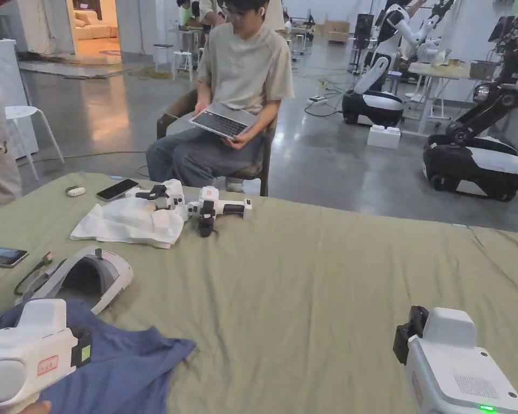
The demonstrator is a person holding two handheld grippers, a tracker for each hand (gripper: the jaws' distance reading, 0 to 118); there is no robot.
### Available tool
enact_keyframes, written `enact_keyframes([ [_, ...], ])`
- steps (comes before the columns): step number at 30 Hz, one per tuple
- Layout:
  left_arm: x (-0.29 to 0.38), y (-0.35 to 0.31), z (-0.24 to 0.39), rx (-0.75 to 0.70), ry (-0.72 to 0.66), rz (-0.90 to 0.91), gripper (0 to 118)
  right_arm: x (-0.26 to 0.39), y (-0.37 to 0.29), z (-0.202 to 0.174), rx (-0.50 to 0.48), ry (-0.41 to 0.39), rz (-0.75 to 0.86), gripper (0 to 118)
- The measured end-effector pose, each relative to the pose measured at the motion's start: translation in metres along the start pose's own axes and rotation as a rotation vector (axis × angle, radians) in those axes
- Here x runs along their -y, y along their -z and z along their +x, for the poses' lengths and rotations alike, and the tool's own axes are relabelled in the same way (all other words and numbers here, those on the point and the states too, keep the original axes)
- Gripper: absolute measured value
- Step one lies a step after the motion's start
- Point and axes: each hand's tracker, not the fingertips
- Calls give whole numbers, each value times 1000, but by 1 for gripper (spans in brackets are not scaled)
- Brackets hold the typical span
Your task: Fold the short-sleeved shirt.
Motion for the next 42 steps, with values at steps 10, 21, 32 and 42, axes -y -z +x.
enact_keyframes([
  [10, 58, 81, -77, 20, -98, -387, 89, 24, 11, -13, -29, -17, -92, 2],
  [21, 100, 108, -46, -66, 56, -382, 67, 32, 15, -23, -41, -57, -132, 2],
  [32, 99, 95, -54, -56, 79, -247, 0, 34, 14, -29, -55, -66, -134, 2],
  [42, 65, 23, -70, -47, 61, 64, 0, 26, 9, -22, -45, -50, -114, 2],
])
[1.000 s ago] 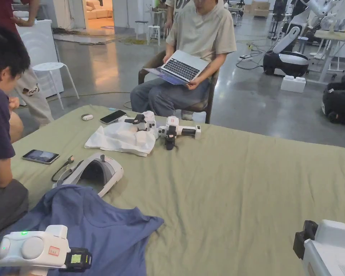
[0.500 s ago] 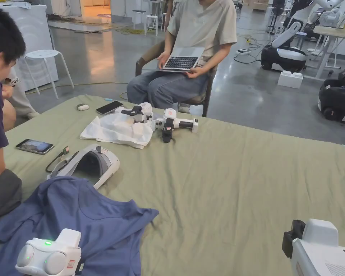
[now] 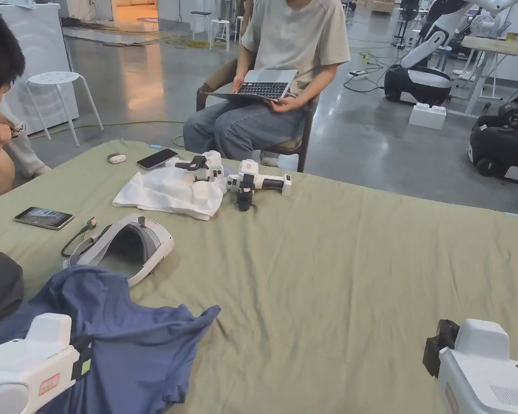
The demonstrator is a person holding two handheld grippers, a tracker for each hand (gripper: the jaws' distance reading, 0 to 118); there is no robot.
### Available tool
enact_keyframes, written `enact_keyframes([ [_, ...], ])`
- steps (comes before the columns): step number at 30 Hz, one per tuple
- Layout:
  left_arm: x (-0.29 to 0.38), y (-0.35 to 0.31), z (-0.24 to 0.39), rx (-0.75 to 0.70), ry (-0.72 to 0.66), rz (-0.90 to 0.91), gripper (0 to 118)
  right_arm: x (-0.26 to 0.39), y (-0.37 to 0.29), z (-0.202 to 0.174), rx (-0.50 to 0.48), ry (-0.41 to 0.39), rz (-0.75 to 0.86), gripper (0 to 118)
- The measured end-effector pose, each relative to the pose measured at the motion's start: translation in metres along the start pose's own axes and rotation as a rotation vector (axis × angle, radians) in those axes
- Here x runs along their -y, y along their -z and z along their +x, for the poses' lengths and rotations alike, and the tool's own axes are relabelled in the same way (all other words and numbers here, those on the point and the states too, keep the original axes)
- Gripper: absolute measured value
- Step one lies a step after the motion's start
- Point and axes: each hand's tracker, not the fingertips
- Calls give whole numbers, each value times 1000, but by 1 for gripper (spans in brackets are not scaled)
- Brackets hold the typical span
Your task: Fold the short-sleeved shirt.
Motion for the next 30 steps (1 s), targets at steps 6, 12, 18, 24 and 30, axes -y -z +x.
enact_keyframes([
  [6, -39, -42, -1, -8, -49, 147, 0, -3, -2, 2, -1, 16, 15, 2],
  [12, -96, -92, 33, 28, 9, 287, 0, -12, -9, 9, 0, 32, 43, 2],
  [18, -150, -127, 87, 147, 69, 396, 0, -21, -21, 24, 9, 52, 82, 2],
  [24, -193, -139, 153, 303, 127, 470, 0, -27, -34, 46, 30, 79, 114, 2],
  [30, -212, -124, 247, 463, 194, 457, 0, -25, -50, 76, 78, 104, 134, 2],
])
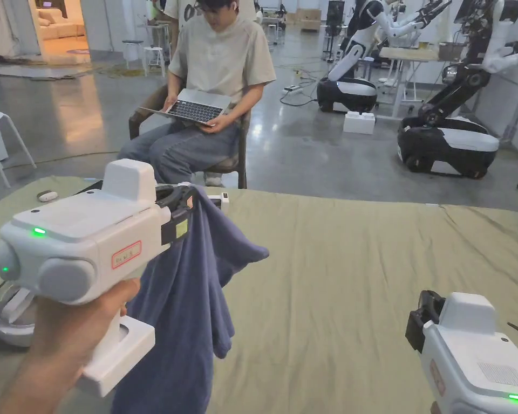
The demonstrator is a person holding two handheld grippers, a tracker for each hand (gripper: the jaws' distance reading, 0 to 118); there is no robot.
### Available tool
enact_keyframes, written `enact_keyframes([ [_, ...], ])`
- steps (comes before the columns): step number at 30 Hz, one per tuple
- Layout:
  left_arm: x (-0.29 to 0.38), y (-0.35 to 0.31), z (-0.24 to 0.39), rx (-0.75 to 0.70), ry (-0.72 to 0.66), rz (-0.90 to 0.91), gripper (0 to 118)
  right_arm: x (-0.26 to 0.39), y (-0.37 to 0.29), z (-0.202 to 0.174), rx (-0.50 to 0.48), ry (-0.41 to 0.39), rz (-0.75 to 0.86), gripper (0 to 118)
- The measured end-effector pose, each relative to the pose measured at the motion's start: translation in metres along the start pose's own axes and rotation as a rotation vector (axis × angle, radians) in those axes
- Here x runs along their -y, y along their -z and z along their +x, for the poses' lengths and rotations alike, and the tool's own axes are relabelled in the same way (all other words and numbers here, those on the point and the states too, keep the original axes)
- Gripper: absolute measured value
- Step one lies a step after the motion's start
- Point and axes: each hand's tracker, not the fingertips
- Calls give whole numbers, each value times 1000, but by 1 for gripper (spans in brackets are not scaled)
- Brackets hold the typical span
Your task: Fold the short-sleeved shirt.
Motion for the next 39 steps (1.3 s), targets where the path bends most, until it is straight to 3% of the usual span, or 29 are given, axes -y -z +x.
enact_keyframes([
  [8, 32, 78, 100, 222, -12, -99, 0, 8, -16, 43, 78, 15, -6, 2],
  [17, 138, 104, 175, 361, -71, -346, 0, 28, -25, 73, 132, 18, -61, 2],
  [20, 164, 102, 180, 366, -100, -382, 21, 33, -25, 74, 135, 20, -79, 2],
  [23, 175, 98, 179, 355, -106, -401, 60, 37, -24, 73, 128, 25, -93, 2],
  [25, 172, 92, 171, 339, -99, -383, 69, 37, -25, 69, 117, 21, -98, 2],
  [36, 130, 34, 75, -25, -119, -126, 66, 14, -25, 21, 12, 9, -13, 2],
  [39, 126, 16, 54, -109, -115, -80, 38, 8, -26, 5, -12, 4, 24, 2],
])
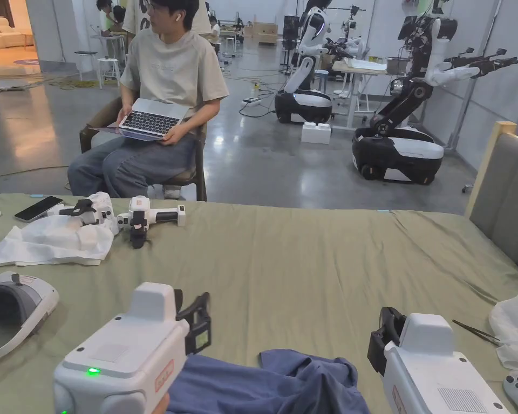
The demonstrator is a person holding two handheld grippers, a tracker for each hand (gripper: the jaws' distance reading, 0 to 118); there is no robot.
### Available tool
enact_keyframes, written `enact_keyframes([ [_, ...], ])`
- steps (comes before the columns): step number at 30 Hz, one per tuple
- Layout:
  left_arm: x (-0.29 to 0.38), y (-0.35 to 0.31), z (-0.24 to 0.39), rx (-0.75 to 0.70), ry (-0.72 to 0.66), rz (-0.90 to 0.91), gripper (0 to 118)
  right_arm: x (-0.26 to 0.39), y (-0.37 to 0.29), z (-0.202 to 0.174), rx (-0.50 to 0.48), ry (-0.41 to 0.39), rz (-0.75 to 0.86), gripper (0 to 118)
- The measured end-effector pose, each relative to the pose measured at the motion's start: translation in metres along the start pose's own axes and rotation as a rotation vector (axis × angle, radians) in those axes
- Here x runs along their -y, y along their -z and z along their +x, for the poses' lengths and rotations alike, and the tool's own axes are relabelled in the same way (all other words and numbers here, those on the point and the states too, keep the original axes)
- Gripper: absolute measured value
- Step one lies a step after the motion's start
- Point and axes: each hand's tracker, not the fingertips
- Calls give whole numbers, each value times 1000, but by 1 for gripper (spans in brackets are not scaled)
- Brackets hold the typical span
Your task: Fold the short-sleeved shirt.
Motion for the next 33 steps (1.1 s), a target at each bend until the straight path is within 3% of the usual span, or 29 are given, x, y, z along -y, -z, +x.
enact_keyframes([
  [4, 0, -19, -20, -102, 36, 38, 1, -4, -1, -17, -12, -6, 38, 2],
  [12, 16, -30, -54, -193, -15, -39, 0, -10, 5, -33, -35, -37, 46, 2],
  [20, 102, 19, -102, -117, -180, -610, 0, 5, 10, -25, -39, -49, -18, 2],
  [21, 112, 22, -104, -119, -201, -670, 3, 7, 11, -24, -36, -48, -27, 2],
  [23, 137, 28, -108, -99, -256, -759, 26, 13, 12, -20, -29, -47, -46, 2],
  [25, 153, 34, -109, -109, -292, -807, 41, 18, 13, -16, -21, -46, -60, 2],
  [26, 161, 36, -107, -120, -302, -816, 63, 21, 14, -14, -17, -44, -70, 2],
  [27, 166, 39, -106, -122, -306, -823, 74, 23, 14, -12, -14, -42, -76, 2],
  [30, 182, 49, -98, -149, -313, -853, 76, 29, 14, -7, -1, -44, -97, 2],
  [33, 179, 55, -77, -237, -196, -850, 75, 35, 15, 1, 11, -47, -117, 2],
])
